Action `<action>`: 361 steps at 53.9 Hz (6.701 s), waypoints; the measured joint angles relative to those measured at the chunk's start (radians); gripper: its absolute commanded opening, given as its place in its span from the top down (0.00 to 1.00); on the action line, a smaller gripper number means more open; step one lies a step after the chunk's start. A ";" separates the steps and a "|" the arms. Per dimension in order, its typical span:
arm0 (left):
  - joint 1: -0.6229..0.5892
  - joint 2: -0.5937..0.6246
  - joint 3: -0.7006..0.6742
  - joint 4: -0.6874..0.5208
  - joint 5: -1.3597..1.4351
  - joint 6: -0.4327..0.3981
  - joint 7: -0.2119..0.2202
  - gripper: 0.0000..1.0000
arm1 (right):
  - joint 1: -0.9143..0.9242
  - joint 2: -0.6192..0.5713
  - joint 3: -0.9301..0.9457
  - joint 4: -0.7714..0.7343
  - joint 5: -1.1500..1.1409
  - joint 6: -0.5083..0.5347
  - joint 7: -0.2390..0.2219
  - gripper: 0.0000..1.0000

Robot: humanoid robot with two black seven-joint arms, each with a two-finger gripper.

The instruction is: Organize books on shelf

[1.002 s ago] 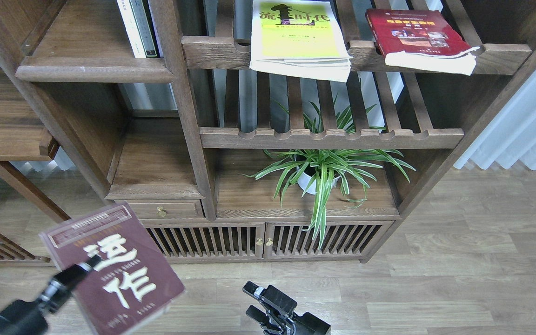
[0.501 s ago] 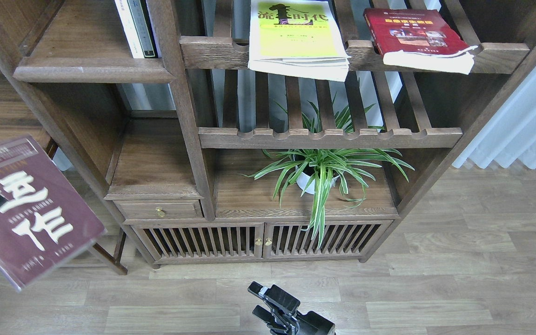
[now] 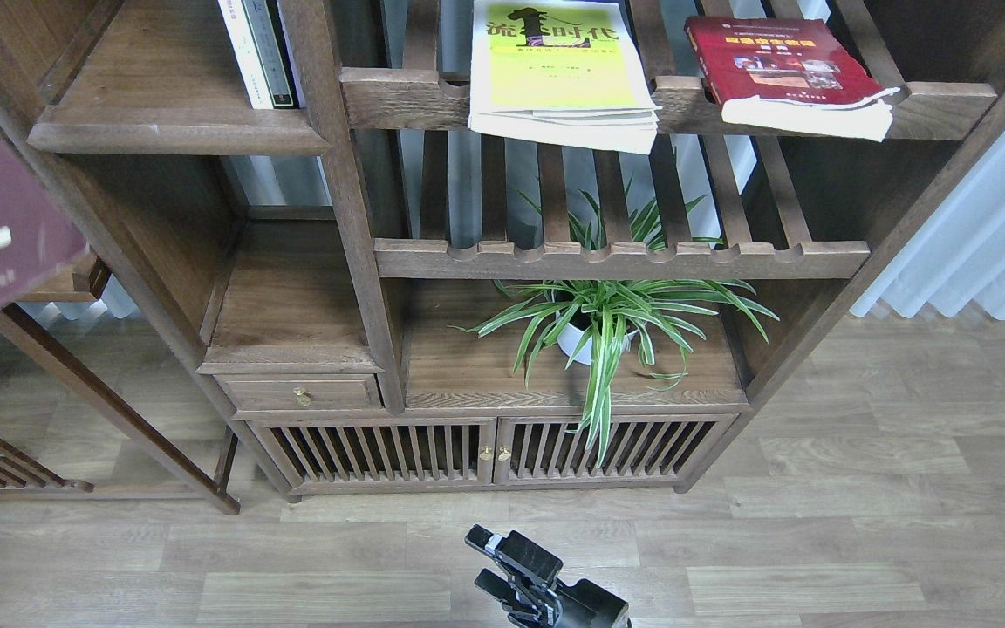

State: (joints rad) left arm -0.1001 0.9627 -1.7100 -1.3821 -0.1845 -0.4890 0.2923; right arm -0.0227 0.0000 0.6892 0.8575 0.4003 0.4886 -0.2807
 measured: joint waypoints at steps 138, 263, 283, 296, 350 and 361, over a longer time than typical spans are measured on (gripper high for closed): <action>-1.254 -0.596 0.631 0.951 0.532 0.000 -0.361 0.94 | -0.003 0.000 -0.011 0.031 -0.003 0.000 0.000 0.01; -1.180 -0.672 0.758 0.985 0.662 0.000 -0.483 0.00 | -0.025 0.000 -0.015 0.057 0.002 0.000 0.000 0.01; -1.163 -0.655 0.751 0.886 0.659 0.001 -0.485 0.00 | -0.029 0.000 -0.016 0.057 0.002 0.000 0.000 0.01; -1.070 -0.588 0.739 0.735 0.656 0.000 -0.485 0.00 | -0.031 0.000 -0.014 0.057 0.001 0.000 0.000 0.01; -0.743 -0.611 0.451 0.417 0.591 0.000 -0.557 0.00 | -0.034 0.000 -0.013 0.056 0.000 0.000 0.000 0.01; -0.560 -0.610 0.355 0.285 0.591 0.000 -0.543 0.00 | -0.039 0.000 -0.004 0.056 0.006 0.000 0.000 0.02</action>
State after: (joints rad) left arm -0.6601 0.3524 -1.3554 -1.0971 0.4064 -0.4886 -0.2504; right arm -0.0617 0.0000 0.6852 0.9133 0.4068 0.4885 -0.2807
